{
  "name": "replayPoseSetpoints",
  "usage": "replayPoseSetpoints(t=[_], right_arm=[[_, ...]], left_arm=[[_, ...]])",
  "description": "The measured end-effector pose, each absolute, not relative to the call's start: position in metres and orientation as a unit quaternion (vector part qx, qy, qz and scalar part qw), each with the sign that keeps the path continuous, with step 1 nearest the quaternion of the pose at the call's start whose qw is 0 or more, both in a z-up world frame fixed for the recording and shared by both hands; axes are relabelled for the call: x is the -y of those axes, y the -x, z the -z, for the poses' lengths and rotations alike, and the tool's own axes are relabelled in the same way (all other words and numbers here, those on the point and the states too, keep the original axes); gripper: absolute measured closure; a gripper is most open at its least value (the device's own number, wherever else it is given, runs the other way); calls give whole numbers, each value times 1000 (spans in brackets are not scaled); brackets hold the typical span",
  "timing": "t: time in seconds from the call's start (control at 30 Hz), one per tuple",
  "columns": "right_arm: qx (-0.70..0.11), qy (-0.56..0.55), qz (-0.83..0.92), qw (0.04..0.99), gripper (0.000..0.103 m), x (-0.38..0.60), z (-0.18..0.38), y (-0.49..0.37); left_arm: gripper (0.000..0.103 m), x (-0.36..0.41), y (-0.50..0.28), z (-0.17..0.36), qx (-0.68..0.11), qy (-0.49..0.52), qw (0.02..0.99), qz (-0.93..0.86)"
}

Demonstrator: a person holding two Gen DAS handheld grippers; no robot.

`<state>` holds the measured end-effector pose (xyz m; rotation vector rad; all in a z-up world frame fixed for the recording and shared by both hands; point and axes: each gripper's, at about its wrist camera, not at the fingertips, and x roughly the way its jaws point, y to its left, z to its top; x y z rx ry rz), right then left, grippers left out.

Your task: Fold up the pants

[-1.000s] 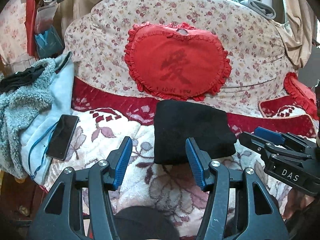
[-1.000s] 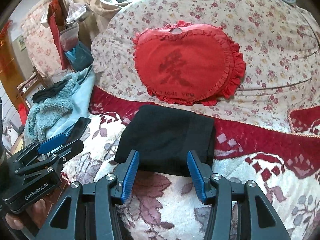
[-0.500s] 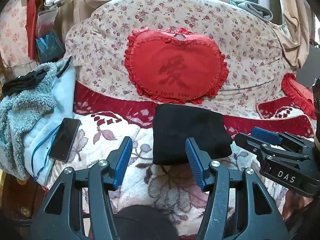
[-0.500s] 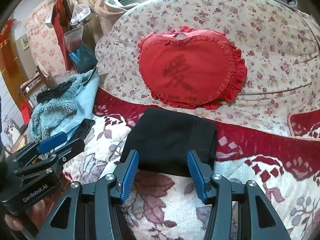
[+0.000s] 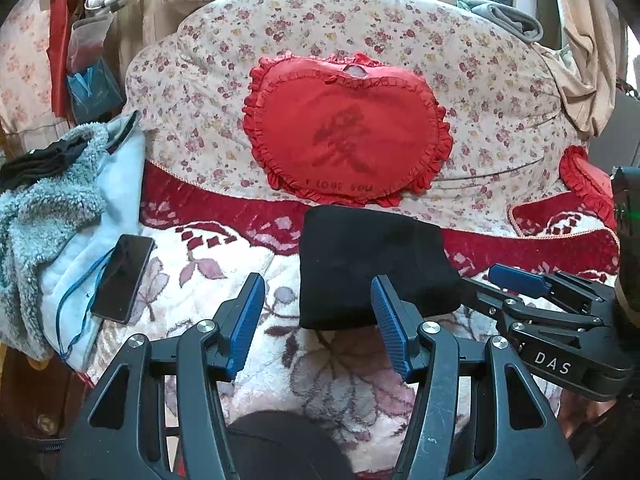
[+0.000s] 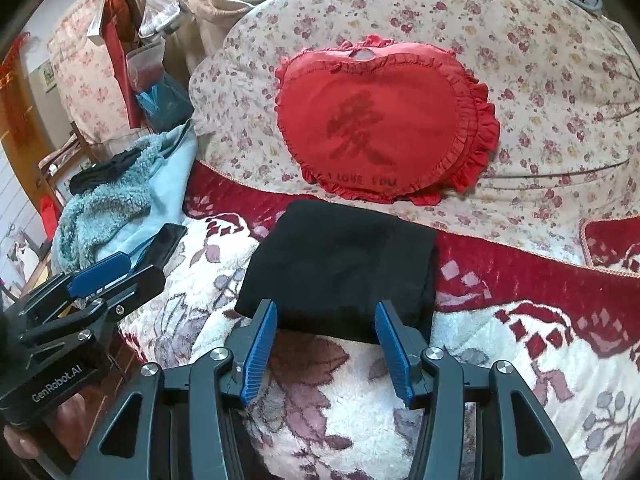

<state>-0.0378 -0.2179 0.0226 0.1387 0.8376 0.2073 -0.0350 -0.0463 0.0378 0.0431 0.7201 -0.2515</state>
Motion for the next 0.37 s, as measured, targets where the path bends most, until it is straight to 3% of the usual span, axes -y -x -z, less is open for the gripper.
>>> replayPoseSetpoints(t=[0.37], right_arm=[[-409,-72,-93,905,54,225,-19,37]], left_arm=[[48,42,32,-38,-344,-18,932,114]])
